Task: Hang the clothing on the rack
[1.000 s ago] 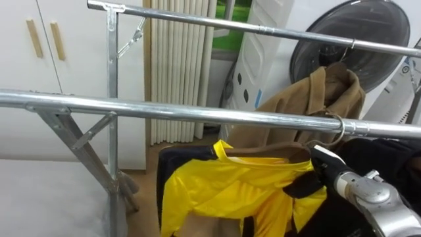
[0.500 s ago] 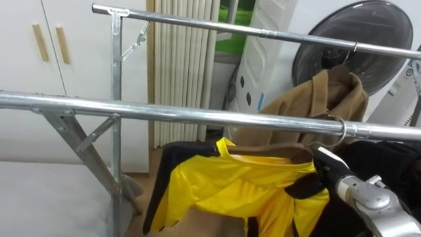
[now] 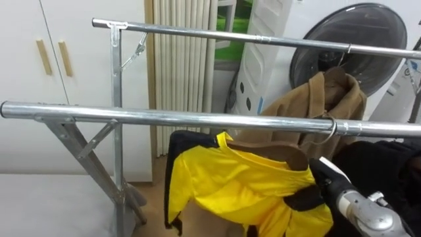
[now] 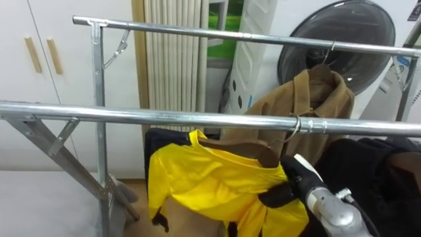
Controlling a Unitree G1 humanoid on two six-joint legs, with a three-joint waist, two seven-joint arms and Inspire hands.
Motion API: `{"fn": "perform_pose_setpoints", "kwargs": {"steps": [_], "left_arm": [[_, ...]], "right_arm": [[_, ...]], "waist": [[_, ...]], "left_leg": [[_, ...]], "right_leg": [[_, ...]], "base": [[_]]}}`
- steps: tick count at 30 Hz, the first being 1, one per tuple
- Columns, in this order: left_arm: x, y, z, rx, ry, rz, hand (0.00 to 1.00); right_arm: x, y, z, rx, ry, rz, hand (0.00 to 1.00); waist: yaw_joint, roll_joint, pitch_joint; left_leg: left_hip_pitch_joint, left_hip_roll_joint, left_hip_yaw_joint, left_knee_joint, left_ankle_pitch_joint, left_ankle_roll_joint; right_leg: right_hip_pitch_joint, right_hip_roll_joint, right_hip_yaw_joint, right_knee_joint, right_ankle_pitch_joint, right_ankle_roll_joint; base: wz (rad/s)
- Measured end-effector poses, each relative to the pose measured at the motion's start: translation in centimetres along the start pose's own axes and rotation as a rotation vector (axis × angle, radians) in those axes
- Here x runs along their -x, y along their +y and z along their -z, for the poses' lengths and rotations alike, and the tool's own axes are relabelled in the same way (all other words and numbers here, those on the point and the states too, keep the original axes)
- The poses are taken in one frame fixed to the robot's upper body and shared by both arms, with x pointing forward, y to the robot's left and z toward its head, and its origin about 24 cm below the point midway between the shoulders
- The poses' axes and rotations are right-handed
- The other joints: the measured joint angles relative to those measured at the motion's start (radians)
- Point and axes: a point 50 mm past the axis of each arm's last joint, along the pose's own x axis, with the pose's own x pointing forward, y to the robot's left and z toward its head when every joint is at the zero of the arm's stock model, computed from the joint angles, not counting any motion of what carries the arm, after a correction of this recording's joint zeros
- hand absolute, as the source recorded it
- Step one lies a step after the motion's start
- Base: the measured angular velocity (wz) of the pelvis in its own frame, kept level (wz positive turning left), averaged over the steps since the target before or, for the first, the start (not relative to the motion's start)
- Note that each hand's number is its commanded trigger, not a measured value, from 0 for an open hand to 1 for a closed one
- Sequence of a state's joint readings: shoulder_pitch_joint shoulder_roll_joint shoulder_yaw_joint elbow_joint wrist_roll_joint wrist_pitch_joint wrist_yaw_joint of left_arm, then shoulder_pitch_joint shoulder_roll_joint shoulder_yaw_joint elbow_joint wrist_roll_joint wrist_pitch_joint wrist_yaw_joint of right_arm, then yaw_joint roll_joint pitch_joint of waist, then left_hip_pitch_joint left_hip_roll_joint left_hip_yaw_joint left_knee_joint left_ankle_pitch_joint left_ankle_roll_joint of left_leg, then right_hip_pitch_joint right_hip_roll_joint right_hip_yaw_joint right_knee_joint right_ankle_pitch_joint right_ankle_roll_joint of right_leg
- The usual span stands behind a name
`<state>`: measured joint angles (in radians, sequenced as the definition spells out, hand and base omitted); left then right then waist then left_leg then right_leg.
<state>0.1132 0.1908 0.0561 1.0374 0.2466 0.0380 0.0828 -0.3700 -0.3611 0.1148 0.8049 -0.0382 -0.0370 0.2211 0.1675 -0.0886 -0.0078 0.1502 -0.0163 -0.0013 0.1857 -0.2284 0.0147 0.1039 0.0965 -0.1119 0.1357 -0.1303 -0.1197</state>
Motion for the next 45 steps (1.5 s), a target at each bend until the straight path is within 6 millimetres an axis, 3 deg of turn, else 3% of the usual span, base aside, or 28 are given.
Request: {"fn": "perform_pose_setpoints", "kwargs": {"steps": [2,4,5,10,19,20,21,45], "left_arm": [[0.0,0.0,0.0,0.0,0.0,0.0,0.0],[0.0,0.0,0.2,0.0,0.004,0.001,0.0],[0.1,0.0,0.3,0.0,0.009,0.002,0.0],[0.1,-0.1,0.5,0.003,0.013,0.003,0.0],[0.2,-0.1,0.6,0.002,0.007,0.002,0.0],[0.2,-0.1,0.7,0.001,0.007,0.0,0.0],[0.2,-0.1,0.7,0.0,0.008,-0.001,0.0],[0.4,-0.2,1.5,-0.031,0.018,-0.004,0.0]], "right_arm": [[0.5,-0.1,1.1,-0.024,0.022,0.014,0.0],[0.8,-0.1,1.7,-0.054,0.023,0.024,0.87],[0.8,-0.1,1.6,-0.071,0.018,0.029,1.0],[0.8,0.1,1.8,-0.101,0.006,0.028,1.0],[1.3,0.9,1.7,-0.079,-0.032,0.007,1.0],[1.3,1.0,1.7,-0.074,-0.032,0.002,0.74],[1.3,1.1,1.7,-0.071,-0.032,-0.001,0.0],[1.5,2.5,2.7,-0.086,0.001,-0.041,0.0]], "waist": [[-0.003,0.003,0.0008],[-0.013,0.007,0.0006],[-0.026,0.009,0.0005],[-0.053,0.01,0.0004],[-0.053,0.002,-0.0014],[-0.053,0.002,-0.0009],[-0.053,0.002,-0.0007],[-0.053,0.008,0.003]], "left_leg": [[-0.001,0.0,0.0,-0.001,0.0,0.0],[-0.002,0.0,0.001,-0.003,0.0,0.0],[-0.003,0.001,0.003,-0.003,0.0,0.0],[-0.004,0.004,0.026,-0.005,0.0,0.0],[-0.005,0.005,0.029,-0.007,0.0,0.0],[-0.005,0.005,0.029,-0.007,0.0,0.0],[-0.005,0.005,0.029,-0.007,0.0,0.0],[-0.004,0.005,0.032,-0.007,0.0,0.0]], "right_leg": [[-0.001,0.0,0.0,0.0,0.0,0.0],[-0.003,0.0,0.0,0.0,0.0,-0.001],[-0.006,0.0,0.0,0.0,-0.001,-0.001],[-0.01,0.002,0.006,0.001,-0.002,-0.003],[-0.015,0.005,0.016,0.001,-0.002,-0.004],[-0.015,0.005,0.018,0.001,-0.002,-0.004],[-0.015,0.005,0.019,0.001,-0.002,-0.004],[-0.016,0.006,0.027,0.001,-0.002,-0.005]], "base": [[0.0],[0.0],[-0.03],[-0.05],[-0.02],[-0.03],[-0.03],[-0.01]]}}
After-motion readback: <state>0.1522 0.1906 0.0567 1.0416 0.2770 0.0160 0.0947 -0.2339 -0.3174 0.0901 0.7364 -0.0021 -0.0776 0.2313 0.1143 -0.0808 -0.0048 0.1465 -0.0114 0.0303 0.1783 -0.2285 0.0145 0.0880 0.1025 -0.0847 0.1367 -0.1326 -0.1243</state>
